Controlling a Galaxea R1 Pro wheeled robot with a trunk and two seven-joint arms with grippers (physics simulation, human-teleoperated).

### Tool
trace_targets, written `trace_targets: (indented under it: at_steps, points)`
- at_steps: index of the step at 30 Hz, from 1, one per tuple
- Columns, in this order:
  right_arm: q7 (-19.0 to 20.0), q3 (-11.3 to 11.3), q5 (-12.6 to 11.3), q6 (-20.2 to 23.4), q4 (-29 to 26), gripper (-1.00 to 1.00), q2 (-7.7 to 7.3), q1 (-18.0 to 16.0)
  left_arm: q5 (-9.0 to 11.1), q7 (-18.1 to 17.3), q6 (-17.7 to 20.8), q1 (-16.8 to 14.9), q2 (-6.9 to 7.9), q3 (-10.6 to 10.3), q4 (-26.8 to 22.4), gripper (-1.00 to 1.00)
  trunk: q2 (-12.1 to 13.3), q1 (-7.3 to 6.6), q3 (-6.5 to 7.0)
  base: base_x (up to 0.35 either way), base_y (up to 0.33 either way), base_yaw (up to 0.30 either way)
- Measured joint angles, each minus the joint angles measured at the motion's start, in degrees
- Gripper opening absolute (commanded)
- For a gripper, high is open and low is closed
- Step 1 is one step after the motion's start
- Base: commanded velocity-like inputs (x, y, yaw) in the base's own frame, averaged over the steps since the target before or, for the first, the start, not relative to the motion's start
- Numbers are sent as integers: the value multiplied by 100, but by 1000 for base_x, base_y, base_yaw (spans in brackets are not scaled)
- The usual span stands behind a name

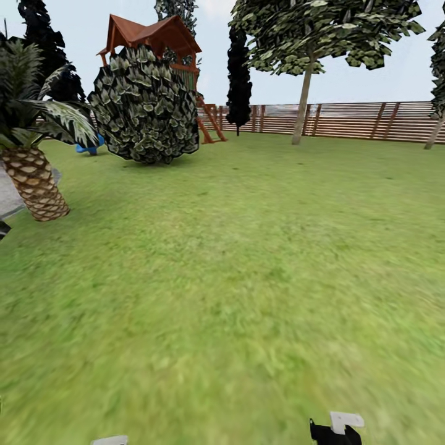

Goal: Pick up the pesticide atomizer in the garden and spray insectifuge to fully cover both potted plants in the garden.

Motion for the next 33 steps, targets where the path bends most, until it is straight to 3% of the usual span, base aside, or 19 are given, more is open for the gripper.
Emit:
trace_targets:
  at_steps: [5, 23, 33]
  points:
    - [0, 0, 1, 0, 0, 100, 1, -2, 168, 3, -3, 2, 8, 6, 0, -100, 0, 0, 0, 337, 0, 215]
    - [-2, -1, 0, -2, 0, 100, -1, 1, 184, 3, -7, 1, 8, -3, 16, -100, 0, 0, 0, 339, 0, 210]
    - [-1, 0, 28, -9, 7, 100, -28, 2, 184, 3, -7, 1, 8, -1, 19, -100, 0, 0, 0, 339, 0, 20]
